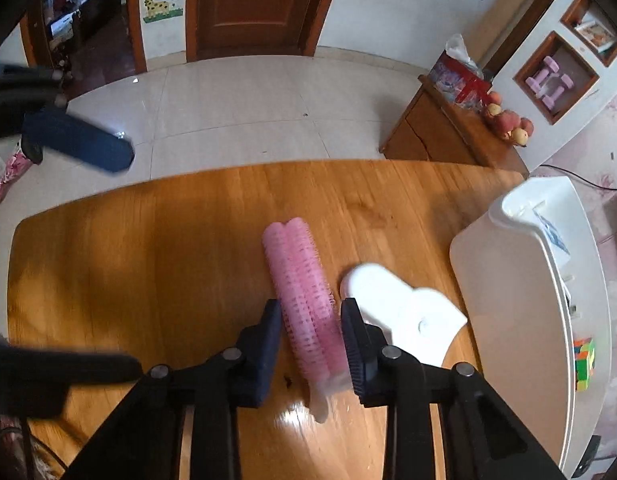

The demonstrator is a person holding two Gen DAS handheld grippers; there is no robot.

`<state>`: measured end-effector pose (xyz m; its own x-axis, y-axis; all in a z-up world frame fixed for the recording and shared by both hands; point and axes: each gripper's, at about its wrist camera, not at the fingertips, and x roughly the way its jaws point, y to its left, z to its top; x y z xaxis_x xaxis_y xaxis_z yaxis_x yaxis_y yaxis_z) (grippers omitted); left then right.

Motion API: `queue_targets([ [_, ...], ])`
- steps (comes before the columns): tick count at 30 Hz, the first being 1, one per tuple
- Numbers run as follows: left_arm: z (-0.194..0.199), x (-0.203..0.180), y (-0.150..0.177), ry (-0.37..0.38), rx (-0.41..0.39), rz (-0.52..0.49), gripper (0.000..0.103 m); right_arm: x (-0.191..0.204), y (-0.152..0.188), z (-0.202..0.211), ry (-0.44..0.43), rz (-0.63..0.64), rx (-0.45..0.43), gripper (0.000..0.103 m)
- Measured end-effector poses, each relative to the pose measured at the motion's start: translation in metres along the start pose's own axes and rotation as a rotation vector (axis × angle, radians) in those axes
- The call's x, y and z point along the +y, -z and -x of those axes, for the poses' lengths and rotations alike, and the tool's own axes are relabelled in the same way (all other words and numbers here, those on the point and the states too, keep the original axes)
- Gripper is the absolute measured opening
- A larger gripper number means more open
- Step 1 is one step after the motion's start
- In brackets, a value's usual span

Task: Organize rigid objects
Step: 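Grasp the pink roller brush with the right tool, then grasp the white plastic holder with the left tool while the right tool holds the brush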

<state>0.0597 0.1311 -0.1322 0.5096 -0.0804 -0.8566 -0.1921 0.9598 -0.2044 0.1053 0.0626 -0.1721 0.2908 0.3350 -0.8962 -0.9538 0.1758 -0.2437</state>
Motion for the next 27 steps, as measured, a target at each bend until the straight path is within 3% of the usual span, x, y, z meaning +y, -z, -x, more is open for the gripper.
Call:
queue_targets([
  [15, -0.010, -0.012, 0.000, -0.037, 0.036, -0.059, 0.085, -0.025, 0.000, -0.015, -0.140, -0.164, 0.018, 0.026],
  [18, -0.012, -0.016, -0.005, -0.039, 0.040, -0.088, 0.085, -0.031, 0.012, -0.011, -0.168, -0.222, 0.019, 0.026],
  [27, -0.040, -0.038, -0.028, -0.063, 0.036, -0.266, 0.085, -0.056, 0.078, 0.006, -0.129, -0.477, -0.007, 0.026],
])
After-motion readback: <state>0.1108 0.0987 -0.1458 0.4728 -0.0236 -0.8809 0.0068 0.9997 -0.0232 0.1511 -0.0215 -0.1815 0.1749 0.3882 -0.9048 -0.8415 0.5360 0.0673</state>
